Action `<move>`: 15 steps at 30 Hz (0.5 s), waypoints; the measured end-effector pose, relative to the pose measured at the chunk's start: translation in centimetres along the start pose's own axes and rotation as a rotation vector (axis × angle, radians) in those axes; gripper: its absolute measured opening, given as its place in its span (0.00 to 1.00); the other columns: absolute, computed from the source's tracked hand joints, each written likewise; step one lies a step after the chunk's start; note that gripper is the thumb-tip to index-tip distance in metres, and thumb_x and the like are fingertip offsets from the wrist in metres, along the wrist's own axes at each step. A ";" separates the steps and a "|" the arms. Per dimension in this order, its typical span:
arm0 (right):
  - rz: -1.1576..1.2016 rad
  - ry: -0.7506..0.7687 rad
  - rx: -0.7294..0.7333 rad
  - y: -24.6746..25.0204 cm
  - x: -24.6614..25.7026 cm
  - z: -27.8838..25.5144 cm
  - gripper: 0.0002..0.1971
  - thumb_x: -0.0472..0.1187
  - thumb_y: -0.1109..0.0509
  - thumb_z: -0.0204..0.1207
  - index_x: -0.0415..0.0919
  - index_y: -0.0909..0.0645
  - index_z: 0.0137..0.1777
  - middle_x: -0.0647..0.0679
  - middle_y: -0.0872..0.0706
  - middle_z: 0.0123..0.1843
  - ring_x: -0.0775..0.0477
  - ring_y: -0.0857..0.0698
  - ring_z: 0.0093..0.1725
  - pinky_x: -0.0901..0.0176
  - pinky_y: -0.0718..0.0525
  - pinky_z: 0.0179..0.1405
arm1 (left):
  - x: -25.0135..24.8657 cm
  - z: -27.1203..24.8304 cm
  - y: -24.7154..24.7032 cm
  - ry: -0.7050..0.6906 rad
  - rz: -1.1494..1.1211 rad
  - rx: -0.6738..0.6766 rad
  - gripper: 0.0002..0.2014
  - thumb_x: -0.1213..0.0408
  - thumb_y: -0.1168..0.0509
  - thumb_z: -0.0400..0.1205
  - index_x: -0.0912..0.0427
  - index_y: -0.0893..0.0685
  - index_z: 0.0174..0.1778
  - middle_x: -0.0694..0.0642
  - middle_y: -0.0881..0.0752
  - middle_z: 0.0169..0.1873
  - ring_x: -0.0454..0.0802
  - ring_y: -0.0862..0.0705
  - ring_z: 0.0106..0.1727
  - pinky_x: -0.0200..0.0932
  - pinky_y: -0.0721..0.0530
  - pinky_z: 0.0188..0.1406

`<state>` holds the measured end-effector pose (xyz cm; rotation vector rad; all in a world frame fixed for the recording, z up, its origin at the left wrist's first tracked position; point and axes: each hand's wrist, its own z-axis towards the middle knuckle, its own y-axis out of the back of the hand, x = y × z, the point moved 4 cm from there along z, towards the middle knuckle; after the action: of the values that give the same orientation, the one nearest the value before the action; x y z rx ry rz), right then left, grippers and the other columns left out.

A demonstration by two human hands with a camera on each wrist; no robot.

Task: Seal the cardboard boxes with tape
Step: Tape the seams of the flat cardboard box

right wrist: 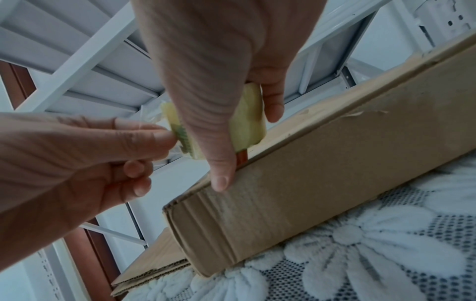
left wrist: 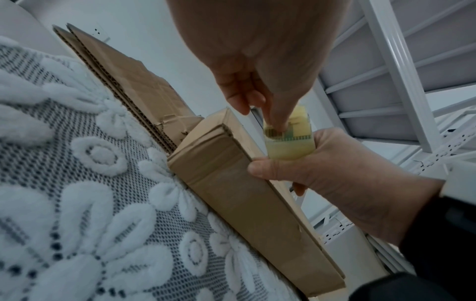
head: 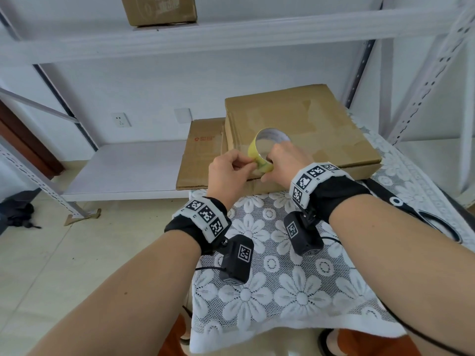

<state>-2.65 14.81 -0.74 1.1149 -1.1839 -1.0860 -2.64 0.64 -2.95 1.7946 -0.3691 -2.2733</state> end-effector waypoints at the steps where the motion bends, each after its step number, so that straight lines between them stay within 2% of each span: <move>1: 0.001 -0.001 -0.001 0.0 0.0 0.0 0.21 0.48 0.23 0.70 0.44 0.31 0.26 0.51 0.28 0.29 0.45 0.22 0.34 0.58 0.27 0.32 | 0.0 0.0 0.1 -0.002 -0.002 0.012 0.07 0.70 0.24 0.76 0.54 0.14 0.37 0.47 0.14 0.33 0.36 0.18 0.33 0.34 0.17 0.39; 4: -0.003 -0.005 -0.004 0.0 0.1 0.1 0.21 0.48 0.23 0.70 0.44 0.32 0.26 0.51 0.27 0.28 0.45 0.22 0.35 0.57 0.26 0.33 | -0.1 -0.5 0.2 -0.010 -0.005 0.059 0.08 0.71 0.24 0.75 0.54 0.13 0.37 0.46 0.13 0.33 0.31 0.19 0.31 0.28 0.19 0.37; 8: -0.040 0.003 0.006 0.2 0.3 0.2 0.23 0.49 0.23 0.70 0.43 0.32 0.26 0.50 0.27 0.27 0.45 0.22 0.34 0.57 0.27 0.33 | -0.1 -0.7 0.7 -0.007 -0.038 0.071 0.06 0.71 0.23 0.74 0.57 0.12 0.38 0.47 0.12 0.33 0.30 0.18 0.30 0.26 0.19 0.37; 12: -0.008 -0.030 0.028 0.4 0.0 0.4 0.19 0.51 0.25 0.72 0.43 0.29 0.30 0.51 0.26 0.28 0.45 0.22 0.36 0.57 0.27 0.34 | -0.7 -1.2 0.5 -0.073 -0.015 0.160 0.09 0.71 0.23 0.74 0.52 0.12 0.35 0.43 0.13 0.31 0.29 0.19 0.30 0.25 0.22 0.36; 15: 0.019 -0.040 0.021 0.3 -0.2 0.5 0.20 0.51 0.25 0.71 0.44 0.31 0.28 0.51 0.27 0.26 0.48 0.25 0.29 0.60 0.29 0.29 | -0.4 -1.7 0.1 -0.090 0.010 0.200 0.09 0.71 0.24 0.76 0.52 0.12 0.37 0.43 0.13 0.33 0.30 0.19 0.32 0.26 0.21 0.38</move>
<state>-3.13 15.00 -0.49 1.1007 -1.2379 -1.0883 -0.86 0.53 -2.92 1.7773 -0.6416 -2.3901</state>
